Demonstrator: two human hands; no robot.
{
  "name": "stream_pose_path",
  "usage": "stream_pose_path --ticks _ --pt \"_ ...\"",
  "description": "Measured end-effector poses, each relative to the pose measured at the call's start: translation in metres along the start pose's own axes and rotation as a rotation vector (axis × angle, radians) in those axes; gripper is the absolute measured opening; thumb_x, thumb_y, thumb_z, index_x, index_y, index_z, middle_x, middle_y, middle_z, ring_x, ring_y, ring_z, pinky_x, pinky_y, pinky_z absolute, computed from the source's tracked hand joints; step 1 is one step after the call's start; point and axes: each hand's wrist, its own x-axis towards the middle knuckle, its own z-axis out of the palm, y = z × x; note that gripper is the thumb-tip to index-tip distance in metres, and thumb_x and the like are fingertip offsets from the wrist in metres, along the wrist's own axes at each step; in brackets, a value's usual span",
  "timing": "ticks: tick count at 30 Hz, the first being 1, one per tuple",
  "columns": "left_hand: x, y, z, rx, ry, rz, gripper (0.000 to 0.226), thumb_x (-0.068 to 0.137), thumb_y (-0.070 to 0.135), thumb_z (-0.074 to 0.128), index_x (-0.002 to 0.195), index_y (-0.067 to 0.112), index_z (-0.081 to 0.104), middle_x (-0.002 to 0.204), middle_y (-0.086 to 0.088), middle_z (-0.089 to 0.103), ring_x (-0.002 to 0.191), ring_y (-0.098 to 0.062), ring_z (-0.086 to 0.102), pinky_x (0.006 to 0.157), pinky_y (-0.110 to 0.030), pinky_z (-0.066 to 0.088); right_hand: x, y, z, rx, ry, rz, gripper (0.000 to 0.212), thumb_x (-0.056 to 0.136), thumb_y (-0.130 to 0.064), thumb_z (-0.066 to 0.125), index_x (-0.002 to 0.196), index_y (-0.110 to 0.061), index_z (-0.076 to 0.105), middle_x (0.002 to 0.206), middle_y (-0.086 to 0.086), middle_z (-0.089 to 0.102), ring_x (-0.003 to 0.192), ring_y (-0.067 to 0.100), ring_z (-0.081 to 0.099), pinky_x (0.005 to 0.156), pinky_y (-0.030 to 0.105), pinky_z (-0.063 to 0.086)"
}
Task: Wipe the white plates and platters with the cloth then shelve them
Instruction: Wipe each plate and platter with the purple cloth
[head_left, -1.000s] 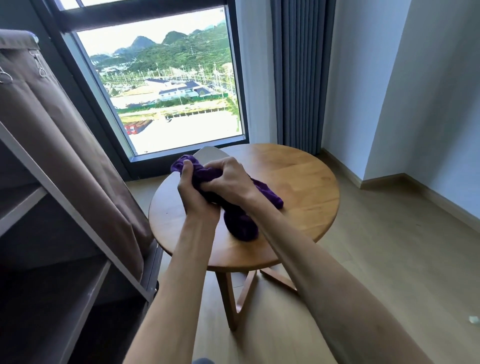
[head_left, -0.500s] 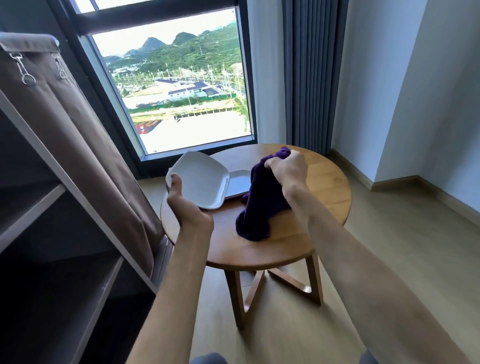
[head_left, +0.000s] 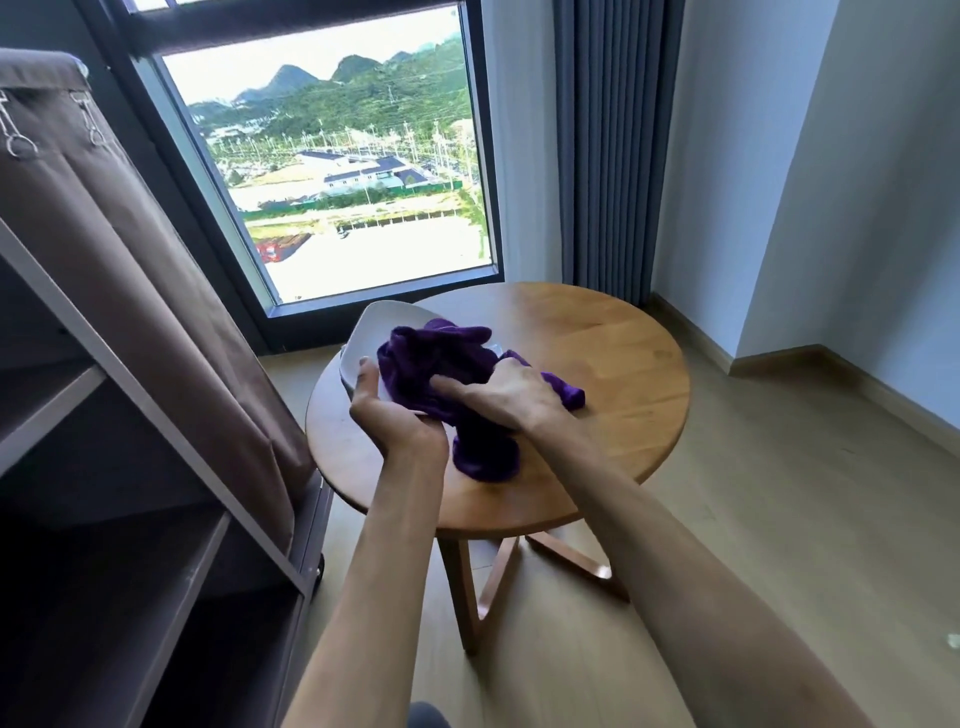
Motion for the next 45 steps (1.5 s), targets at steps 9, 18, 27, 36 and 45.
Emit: stream_pose_path --ticks 9,18,27,36,45 --pt "-0.025 0.012 0.004 0.081 -0.129 -0.097 0.052 0.076 0.026 0.064 0.128 0.017 0.061 0.105 -0.012 0.073 0.097 -0.034 0.068 0.075 -0.041 0.060 0.006 0.003 0.024 1.349 -0.008 0.102 0.020 0.085 -0.003 0.073 0.098 -0.015 0.065 0.091 0.010 0.072 0.081 0.022 0.071 0.064 0.031 0.059" --pt "-0.032 0.025 -0.009 0.325 -0.166 0.198 0.045 0.087 0.015 0.064 0.130 0.024 0.053 0.118 -0.004 0.069 0.108 -0.024 0.067 0.092 -0.042 0.057 0.024 -0.009 0.009 1.512 0.232 0.235 0.025 0.084 -0.002 0.073 0.108 -0.001 0.069 0.105 0.019 0.072 0.091 0.034 0.072 0.081 0.050 0.062" --pt "-0.012 0.020 -0.008 0.765 0.006 0.596 0.039 0.095 0.013 0.061 0.133 0.020 0.052 0.110 0.011 0.066 0.100 -0.004 0.065 0.075 -0.013 0.055 0.020 0.006 0.030 1.451 0.144 0.127 0.024 0.085 0.005 0.067 0.103 -0.009 0.066 0.100 0.013 0.068 0.090 0.027 0.068 0.074 0.038 0.061" --pt "-0.009 0.022 0.004 0.871 -0.145 0.390 0.042 0.096 0.021 0.070 0.129 0.016 0.044 0.111 -0.003 0.063 0.098 -0.018 0.065 0.068 -0.014 0.052 0.028 0.001 0.032 1.521 0.161 0.165 0.025 0.087 0.006 0.065 0.111 -0.001 0.065 0.097 0.015 0.069 0.082 0.026 0.067 0.064 0.034 0.059" --pt "-0.009 0.053 -0.020 1.394 -0.580 0.314 0.044 0.103 0.012 0.053 0.135 0.042 0.045 0.124 0.002 0.058 0.113 -0.023 0.059 0.081 -0.030 0.058 0.026 0.036 0.020 1.397 -0.003 -0.015 0.035 0.090 -0.001 0.063 0.124 -0.008 0.059 0.104 0.013 0.069 0.092 0.025 0.068 0.081 0.039 0.059"
